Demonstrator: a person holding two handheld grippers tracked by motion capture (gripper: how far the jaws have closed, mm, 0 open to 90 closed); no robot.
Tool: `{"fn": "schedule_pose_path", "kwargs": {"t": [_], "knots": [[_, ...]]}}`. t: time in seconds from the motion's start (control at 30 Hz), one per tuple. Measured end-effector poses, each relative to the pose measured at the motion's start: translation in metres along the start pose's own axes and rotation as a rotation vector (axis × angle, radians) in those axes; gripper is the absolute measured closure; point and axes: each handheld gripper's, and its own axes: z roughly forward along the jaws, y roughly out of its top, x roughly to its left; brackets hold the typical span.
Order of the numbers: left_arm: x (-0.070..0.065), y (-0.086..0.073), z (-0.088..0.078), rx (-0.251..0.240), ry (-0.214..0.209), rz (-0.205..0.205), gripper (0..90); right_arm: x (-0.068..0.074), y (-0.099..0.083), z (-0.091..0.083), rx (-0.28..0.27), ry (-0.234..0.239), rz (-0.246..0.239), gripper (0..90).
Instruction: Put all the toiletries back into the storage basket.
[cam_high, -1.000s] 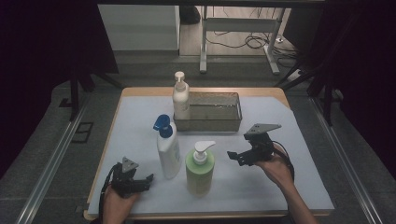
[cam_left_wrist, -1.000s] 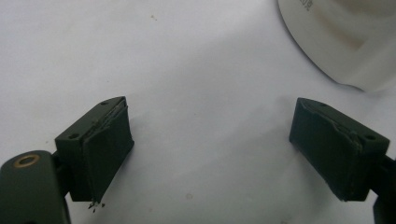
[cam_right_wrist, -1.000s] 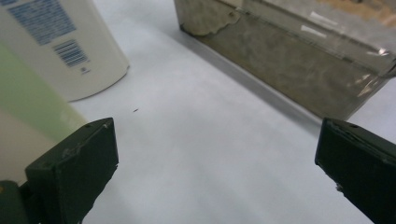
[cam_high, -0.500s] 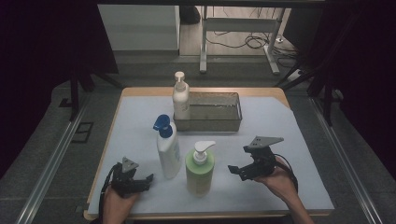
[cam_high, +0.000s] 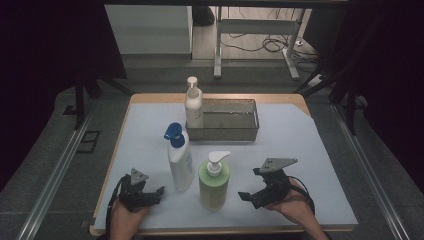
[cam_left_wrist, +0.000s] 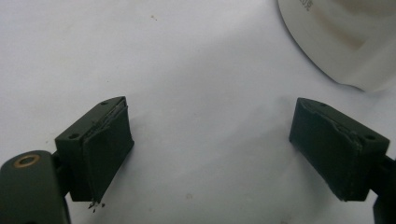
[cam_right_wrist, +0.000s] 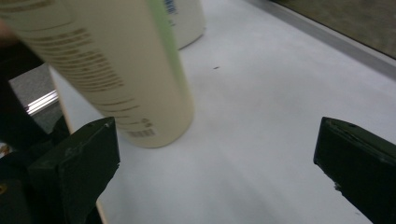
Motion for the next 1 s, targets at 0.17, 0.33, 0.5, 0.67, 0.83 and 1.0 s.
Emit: {"fn": "schedule_pose_path", "kwargs": {"t": [0.17, 0.33, 0.5, 0.67, 0.83, 1.0], "knots": [[0.000, 0.000, 0.000, 0.000, 0.000, 0.000, 12.5, 0.013, 0.001, 0.005, 0.009, 0.025, -0.048, 0.0], [0.000, 0.000, 0.000, 0.000, 0.000, 0.000, 12.5, 0.027, 0.006, 0.010, 0.010, 0.051, -0.087, 0.0], [0.000, 0.000, 0.000, 0.000, 0.000, 0.000, 12.5, 0.037, 0.013, 0.015, -0.001, 0.056, -0.125, 0.0], [0.000, 0.000, 0.000, 0.000, 0.000, 0.000, 12.5, 0.044, 0.022, 0.022, -0.005, 0.063, -0.141, 0.0], [0.000, 0.000, 0.000, 0.000, 0.000, 0.000, 12.6, 0.048, 0.030, 0.030, -0.011, 0.068, -0.143, 0.0], [0.000, 0.000, 0.000, 0.000, 0.000, 0.000, 12.5, 0.050, 0.037, 0.035, -0.031, 0.060, -0.146, 0.7]]}}
